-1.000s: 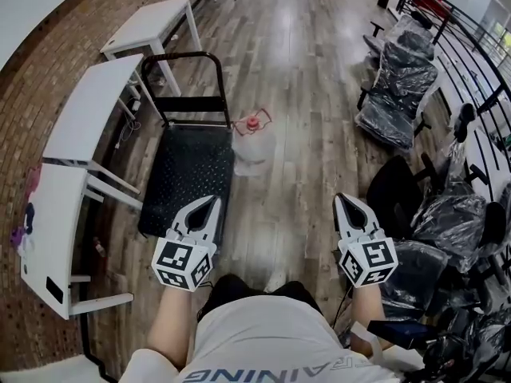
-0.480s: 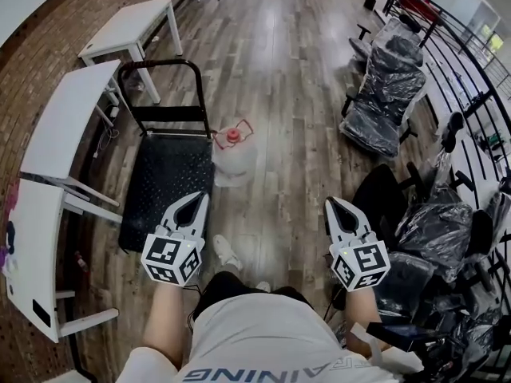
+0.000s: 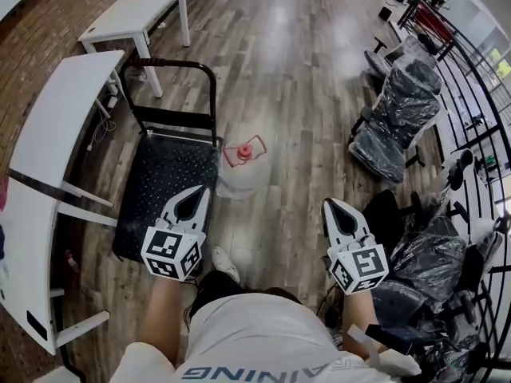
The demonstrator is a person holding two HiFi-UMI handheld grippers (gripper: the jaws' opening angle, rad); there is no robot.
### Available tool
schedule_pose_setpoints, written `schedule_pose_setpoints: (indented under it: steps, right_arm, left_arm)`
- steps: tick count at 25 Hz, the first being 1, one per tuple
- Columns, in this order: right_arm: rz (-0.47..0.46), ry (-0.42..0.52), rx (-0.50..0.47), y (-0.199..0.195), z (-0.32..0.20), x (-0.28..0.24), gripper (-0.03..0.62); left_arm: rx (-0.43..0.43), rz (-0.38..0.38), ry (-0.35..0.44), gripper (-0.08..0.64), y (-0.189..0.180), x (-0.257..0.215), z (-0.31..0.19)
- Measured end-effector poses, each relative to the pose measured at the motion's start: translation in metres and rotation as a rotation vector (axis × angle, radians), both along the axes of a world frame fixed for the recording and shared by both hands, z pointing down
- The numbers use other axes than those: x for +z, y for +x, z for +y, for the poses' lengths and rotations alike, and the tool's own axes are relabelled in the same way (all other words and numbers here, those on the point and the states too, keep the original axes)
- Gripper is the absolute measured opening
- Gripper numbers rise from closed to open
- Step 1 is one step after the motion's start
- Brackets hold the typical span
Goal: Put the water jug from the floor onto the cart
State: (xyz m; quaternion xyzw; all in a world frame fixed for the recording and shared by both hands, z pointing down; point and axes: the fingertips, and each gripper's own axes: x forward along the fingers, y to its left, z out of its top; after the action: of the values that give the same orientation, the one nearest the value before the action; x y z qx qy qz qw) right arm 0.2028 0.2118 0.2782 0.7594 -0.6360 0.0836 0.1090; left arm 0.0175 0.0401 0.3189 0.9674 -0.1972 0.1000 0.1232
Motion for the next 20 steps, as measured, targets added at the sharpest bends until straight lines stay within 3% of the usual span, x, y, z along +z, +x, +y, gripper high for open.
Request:
schedule_pose_setpoints:
  steps: [4, 8, 15, 20]
  right_arm:
    - [0.002, 0.067, -0.090, -0.011, -0.064, -0.015, 0.005]
    - [0.012, 0.073, -0.138, -0.016, -0.117, -0.018, 0.005]
    - [-0.019, 0.092, -0.267, -0.015, -0.184, -0.018, 0.005]
    - [-0.074, 0.117, -0.416, -0.008, -0.240, -0.014, 0.005]
  left_arm:
    - [-0.049, -0.014, 0.030, 0.000, -0.012, -0.005, -0.057]
    - [-0.101, -0.009, 0.034, 0.000, -0.025, -0.008, -0.103]
    - [-0.199, -0.024, 0.024, 0.000, -0.038, -0.001, -0.143]
    - [-0.328, -0.046, 0.031, 0.000, -0.051, -0.003, -0.168]
